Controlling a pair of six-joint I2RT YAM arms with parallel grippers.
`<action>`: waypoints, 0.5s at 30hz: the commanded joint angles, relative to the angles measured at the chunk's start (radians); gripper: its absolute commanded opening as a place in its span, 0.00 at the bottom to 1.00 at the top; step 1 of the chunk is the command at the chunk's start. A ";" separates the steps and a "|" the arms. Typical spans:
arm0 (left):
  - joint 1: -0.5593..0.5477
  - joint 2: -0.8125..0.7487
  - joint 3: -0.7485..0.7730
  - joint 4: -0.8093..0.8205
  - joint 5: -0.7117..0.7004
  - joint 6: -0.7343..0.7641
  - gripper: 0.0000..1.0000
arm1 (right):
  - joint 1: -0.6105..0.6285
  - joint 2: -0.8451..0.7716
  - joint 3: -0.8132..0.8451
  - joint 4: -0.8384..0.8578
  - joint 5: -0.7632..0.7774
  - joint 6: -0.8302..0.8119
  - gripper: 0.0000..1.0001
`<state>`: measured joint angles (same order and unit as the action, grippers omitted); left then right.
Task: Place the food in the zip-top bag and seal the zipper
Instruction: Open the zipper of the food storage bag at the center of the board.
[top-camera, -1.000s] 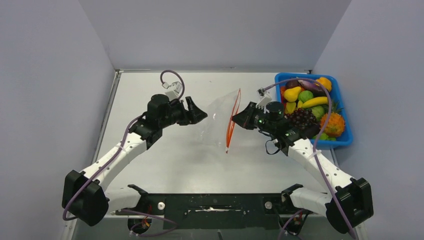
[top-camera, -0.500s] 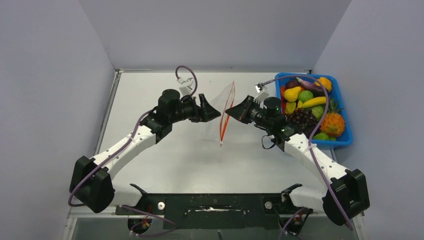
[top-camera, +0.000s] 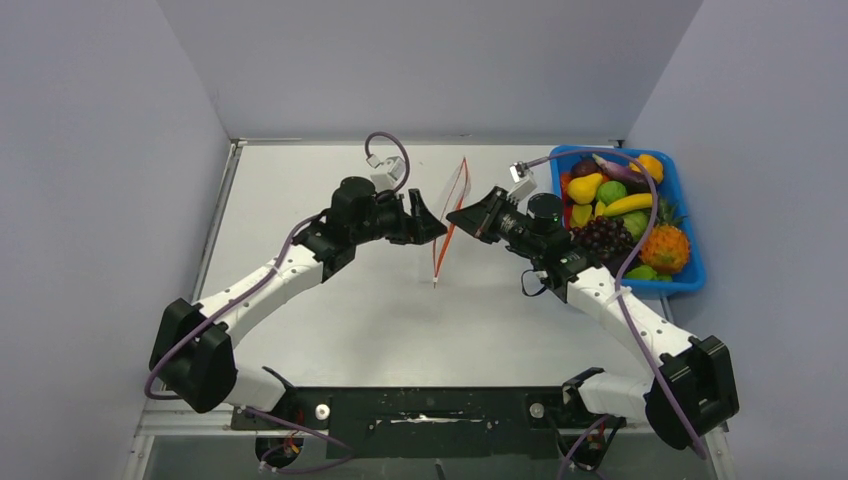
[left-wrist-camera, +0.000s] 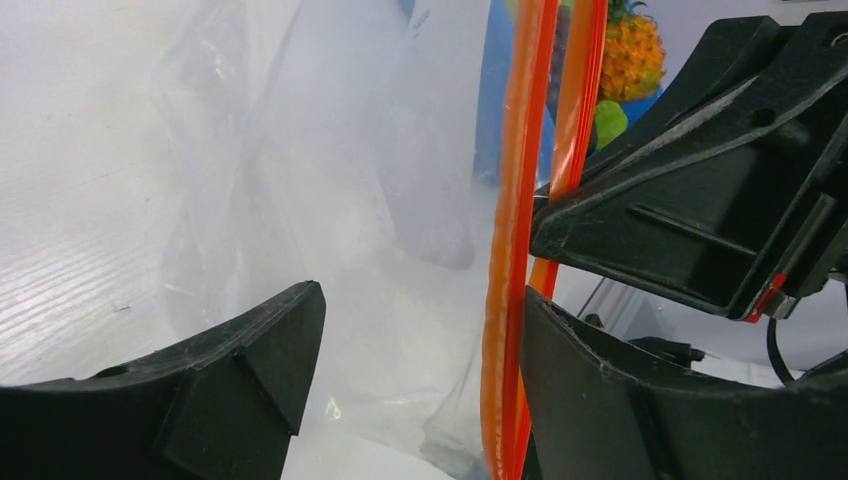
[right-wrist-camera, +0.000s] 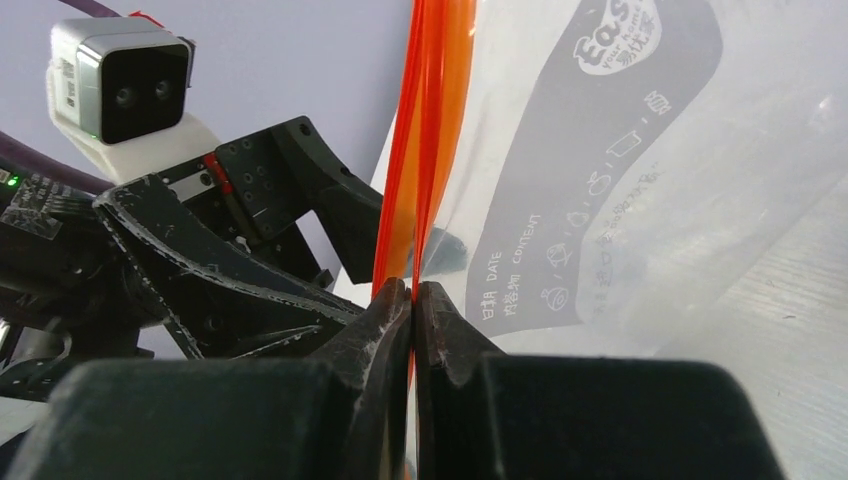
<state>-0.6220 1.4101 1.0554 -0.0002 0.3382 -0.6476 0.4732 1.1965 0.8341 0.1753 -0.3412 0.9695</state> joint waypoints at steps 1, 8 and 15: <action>-0.013 0.004 0.080 -0.020 -0.099 0.064 0.66 | 0.009 0.008 0.000 0.070 -0.014 -0.008 0.00; -0.020 0.004 0.093 -0.029 -0.186 0.100 0.49 | 0.012 0.017 0.011 0.022 -0.015 -0.049 0.00; -0.021 0.021 0.096 -0.012 -0.222 0.114 0.36 | 0.013 0.030 0.020 0.003 -0.025 -0.077 0.00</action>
<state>-0.6399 1.4212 1.0969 -0.0460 0.1608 -0.5621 0.4797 1.2179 0.8337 0.1707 -0.3523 0.9283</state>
